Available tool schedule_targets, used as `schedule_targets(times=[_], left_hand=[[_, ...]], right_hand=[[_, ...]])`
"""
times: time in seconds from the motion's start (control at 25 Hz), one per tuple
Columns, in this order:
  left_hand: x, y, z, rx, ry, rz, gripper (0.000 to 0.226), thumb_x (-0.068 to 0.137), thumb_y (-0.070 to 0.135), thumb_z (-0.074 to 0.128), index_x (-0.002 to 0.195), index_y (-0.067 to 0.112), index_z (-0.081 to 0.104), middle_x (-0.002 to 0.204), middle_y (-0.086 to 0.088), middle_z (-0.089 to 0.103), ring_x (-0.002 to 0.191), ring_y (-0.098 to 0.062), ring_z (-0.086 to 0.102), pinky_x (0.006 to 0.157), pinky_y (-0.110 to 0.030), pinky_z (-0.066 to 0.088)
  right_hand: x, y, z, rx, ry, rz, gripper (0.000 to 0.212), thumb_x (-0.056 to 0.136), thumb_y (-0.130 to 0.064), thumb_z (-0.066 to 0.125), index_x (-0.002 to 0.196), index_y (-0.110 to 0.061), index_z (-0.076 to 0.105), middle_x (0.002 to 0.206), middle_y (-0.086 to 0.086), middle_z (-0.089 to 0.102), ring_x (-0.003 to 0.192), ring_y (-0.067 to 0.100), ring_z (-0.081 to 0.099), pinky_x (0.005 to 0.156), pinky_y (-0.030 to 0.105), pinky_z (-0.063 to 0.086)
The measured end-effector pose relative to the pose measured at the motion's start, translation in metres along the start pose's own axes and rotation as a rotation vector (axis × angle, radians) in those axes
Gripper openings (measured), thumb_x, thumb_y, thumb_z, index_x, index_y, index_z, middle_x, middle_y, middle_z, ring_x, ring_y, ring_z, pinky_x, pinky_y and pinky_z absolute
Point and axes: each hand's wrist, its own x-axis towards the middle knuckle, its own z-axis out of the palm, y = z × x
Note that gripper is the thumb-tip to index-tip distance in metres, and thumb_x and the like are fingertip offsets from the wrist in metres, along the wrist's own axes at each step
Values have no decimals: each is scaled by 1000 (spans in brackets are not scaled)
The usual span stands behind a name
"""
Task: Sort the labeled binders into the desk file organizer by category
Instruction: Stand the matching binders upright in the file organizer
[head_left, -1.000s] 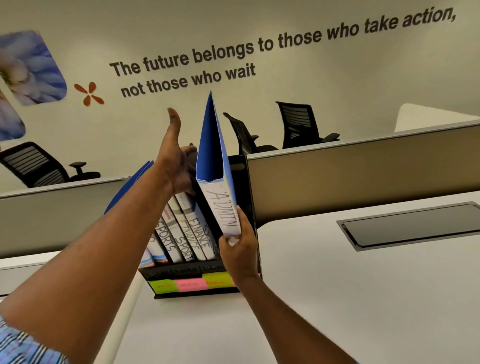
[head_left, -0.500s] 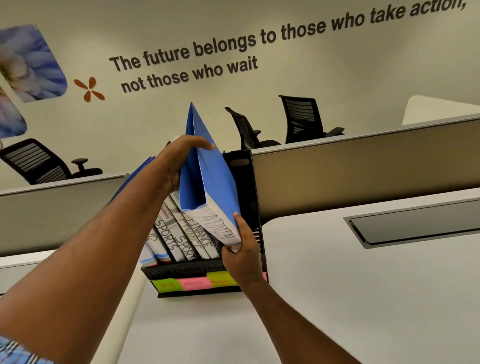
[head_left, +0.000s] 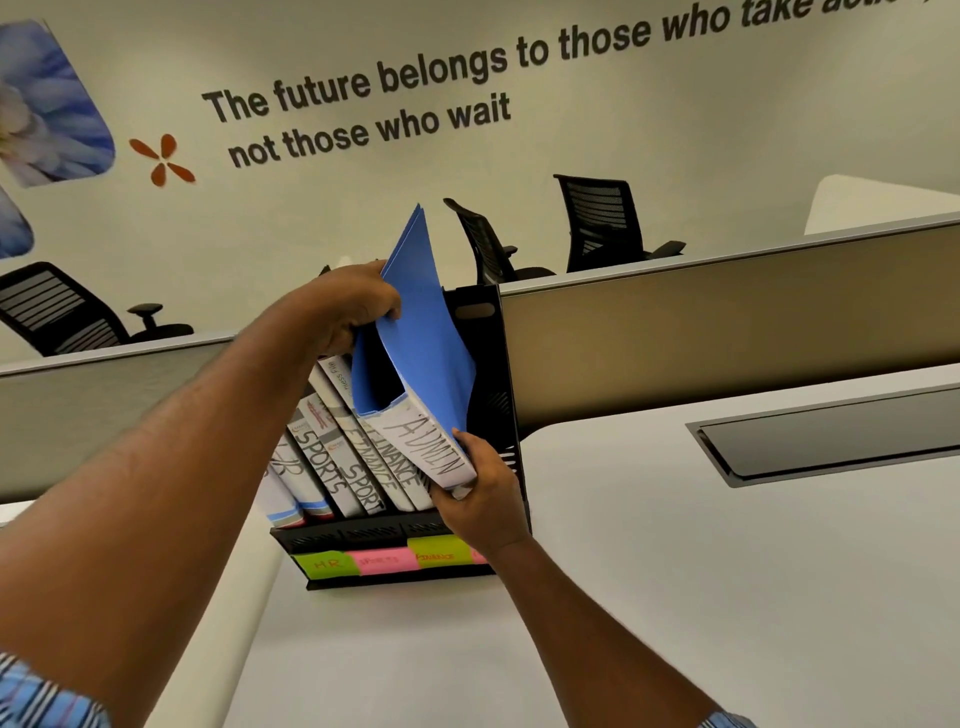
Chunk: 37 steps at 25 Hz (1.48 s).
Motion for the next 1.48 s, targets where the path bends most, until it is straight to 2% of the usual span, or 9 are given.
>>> schedule_targets(times=[0.28, 0.48, 0.72, 0.8, 0.92, 1.0, 1.16, 1.28, 1.48], left_hand=[[31, 2, 20, 304, -18, -33, 45, 89, 1, 46, 132, 15, 44, 127, -19, 50, 112, -41, 52, 98, -51, 45], [53, 3, 32, 498, 3, -81, 36, 90, 5, 53, 125, 1, 46, 115, -19, 48, 93, -33, 49, 77, -38, 42], [56, -3, 51, 709, 65, -2, 14, 92, 2, 51, 79, 3, 47, 81, -13, 43, 70, -27, 40, 70, -34, 35], [54, -4, 57, 773, 121, 50, 4, 93, 4, 49, 90, 7, 50, 67, -5, 40, 60, -22, 41, 64, -32, 42], [54, -12, 61, 717, 252, 171, 34, 89, 0, 49, 122, -3, 40, 73, -10, 47, 56, -14, 40, 48, -27, 36], [50, -11, 61, 728, 329, 238, 7, 85, -4, 48, 90, -3, 52, 88, -22, 60, 58, -20, 48, 47, -29, 35], [37, -9, 64, 827, 260, 258, 21, 90, -4, 44, 70, 3, 45, 81, -16, 58, 57, -21, 42, 53, -31, 37], [26, -11, 67, 968, 132, 241, 37, 93, -2, 39, 59, 12, 33, 60, -5, 32, 50, -16, 27, 45, -25, 24], [20, -13, 66, 915, -28, 200, 40, 99, 7, 36, 60, 15, 32, 62, -3, 32, 53, -14, 28, 49, -26, 23]], right_hand=[[-3, 15, -4, -30, -70, 16, 59, 78, -37, 74, 122, -1, 58, 113, 9, 66, 101, 22, 64, 86, 33, 54], [-2, 18, -3, 6, -122, 126, 49, 78, -41, 71, 113, -10, 59, 108, 7, 66, 96, 23, 65, 78, 41, 55], [3, 20, -6, -3, -171, 213, 59, 74, -53, 71, 112, -20, 41, 104, 3, 67, 90, 20, 68, 68, 41, 58], [1, 19, -4, 7, -125, 153, 59, 74, -59, 69, 107, -16, 45, 104, 3, 62, 92, 15, 63, 71, 36, 58], [-5, 21, 2, -20, 9, 35, 68, 78, -54, 69, 121, -4, 50, 115, 5, 46, 101, 9, 51, 79, 20, 54], [-7, 23, 5, 8, -35, 75, 74, 82, -47, 68, 132, 0, 41, 117, 10, 47, 107, 19, 54, 81, 31, 57], [-11, 27, 8, -132, -36, 44, 65, 81, -29, 74, 127, 0, 40, 111, 19, 54, 99, 34, 60, 73, 45, 58], [-16, 30, 6, -422, 48, -31, 61, 78, -38, 75, 119, -1, 48, 101, 14, 67, 88, 30, 66, 94, 55, 50], [-19, 24, 3, -485, -52, 131, 49, 85, -49, 63, 112, -13, 44, 103, 2, 69, 95, 20, 67, 114, 55, 25]])
